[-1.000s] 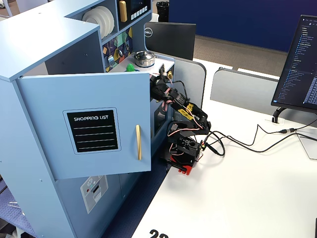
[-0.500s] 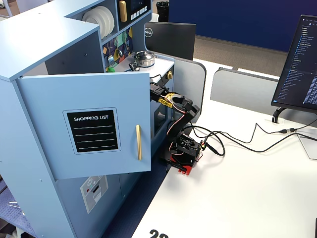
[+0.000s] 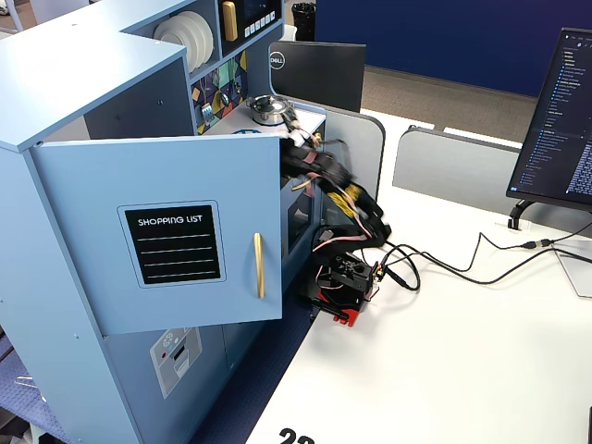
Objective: Pick up the green pineapple from the left cabinet and place it in the gray recipient
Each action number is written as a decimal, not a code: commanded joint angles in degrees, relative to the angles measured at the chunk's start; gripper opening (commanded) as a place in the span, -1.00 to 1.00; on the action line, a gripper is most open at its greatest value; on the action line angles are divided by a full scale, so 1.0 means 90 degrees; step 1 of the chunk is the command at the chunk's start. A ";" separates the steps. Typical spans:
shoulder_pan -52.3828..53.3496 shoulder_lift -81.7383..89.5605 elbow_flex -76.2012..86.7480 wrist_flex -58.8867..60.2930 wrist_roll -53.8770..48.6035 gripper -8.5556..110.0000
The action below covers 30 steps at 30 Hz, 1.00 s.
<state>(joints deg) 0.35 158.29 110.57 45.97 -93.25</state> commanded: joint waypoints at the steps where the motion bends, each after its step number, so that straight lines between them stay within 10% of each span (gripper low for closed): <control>1: -0.0049 0.1318 0.0850 0.2168 -0.0361 -0.55; 13: -0.0020 0.1768 0.6475 0.0371 0.0410 -0.76; 22: -0.0254 0.2637 0.6826 0.4219 0.0430 -0.86; 30: -0.0059 0.2646 0.6826 0.4629 0.0742 -0.76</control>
<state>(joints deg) -1.23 182.55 172.09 77.70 -87.89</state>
